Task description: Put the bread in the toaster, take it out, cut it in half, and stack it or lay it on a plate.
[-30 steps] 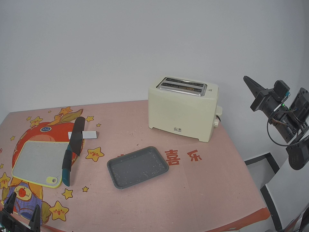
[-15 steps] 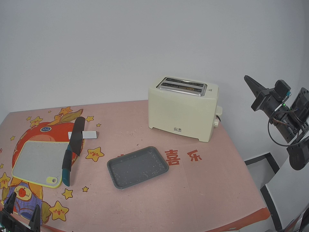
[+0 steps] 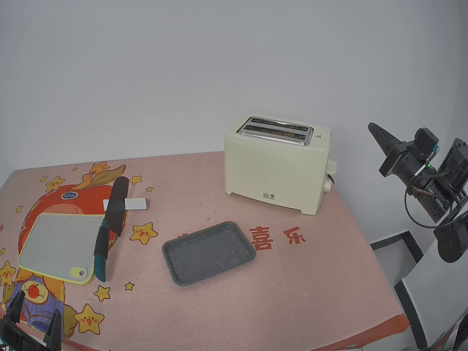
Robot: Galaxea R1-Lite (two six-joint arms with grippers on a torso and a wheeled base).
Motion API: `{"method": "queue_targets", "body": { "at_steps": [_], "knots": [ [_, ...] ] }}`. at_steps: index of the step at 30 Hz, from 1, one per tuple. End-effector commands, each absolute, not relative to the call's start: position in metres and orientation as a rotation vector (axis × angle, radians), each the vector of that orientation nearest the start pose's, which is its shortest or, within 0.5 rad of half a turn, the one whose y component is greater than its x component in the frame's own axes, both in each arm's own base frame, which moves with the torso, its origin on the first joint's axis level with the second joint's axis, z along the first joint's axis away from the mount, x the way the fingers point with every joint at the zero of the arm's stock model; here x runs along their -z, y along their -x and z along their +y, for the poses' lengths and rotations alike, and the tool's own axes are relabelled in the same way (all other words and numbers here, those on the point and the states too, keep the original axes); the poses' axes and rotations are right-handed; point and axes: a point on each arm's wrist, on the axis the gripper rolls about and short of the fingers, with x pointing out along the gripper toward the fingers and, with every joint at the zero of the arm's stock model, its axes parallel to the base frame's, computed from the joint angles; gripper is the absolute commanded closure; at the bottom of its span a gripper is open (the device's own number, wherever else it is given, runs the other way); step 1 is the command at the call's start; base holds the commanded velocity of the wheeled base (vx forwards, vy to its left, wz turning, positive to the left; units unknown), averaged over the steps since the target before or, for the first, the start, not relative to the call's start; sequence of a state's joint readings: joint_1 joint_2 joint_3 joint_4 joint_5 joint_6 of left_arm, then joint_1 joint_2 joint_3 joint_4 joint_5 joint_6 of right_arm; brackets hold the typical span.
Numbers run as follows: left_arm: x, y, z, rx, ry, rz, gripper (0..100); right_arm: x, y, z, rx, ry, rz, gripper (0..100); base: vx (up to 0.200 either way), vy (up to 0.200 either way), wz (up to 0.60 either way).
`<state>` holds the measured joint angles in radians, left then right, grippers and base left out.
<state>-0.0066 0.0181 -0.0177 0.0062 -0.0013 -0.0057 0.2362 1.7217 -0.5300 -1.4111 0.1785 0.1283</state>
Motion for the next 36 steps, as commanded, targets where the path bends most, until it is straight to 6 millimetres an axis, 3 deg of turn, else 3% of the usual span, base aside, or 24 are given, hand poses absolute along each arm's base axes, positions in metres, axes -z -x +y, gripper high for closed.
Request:
{"method": "queue_targets", "body": {
  "at_steps": [1,10,36],
  "knots": [
    [-0.076,0.022,0.0,0.008,0.006,0.017,0,-0.166,-0.275,0.069,-0.419,-0.126,-0.126,100,0.0,0.0,0.0],
    [-0.076,0.022,0.0,0.008,0.006,0.017,0,-0.131,-0.278,0.069,-0.411,-0.093,0.005,100,0.0,0.0,0.0],
    [-0.076,0.022,0.0,0.008,0.006,0.017,0,-0.097,-0.271,0.083,-0.474,-0.062,0.137,100,0.0,0.0,0.0]
  ]
}}
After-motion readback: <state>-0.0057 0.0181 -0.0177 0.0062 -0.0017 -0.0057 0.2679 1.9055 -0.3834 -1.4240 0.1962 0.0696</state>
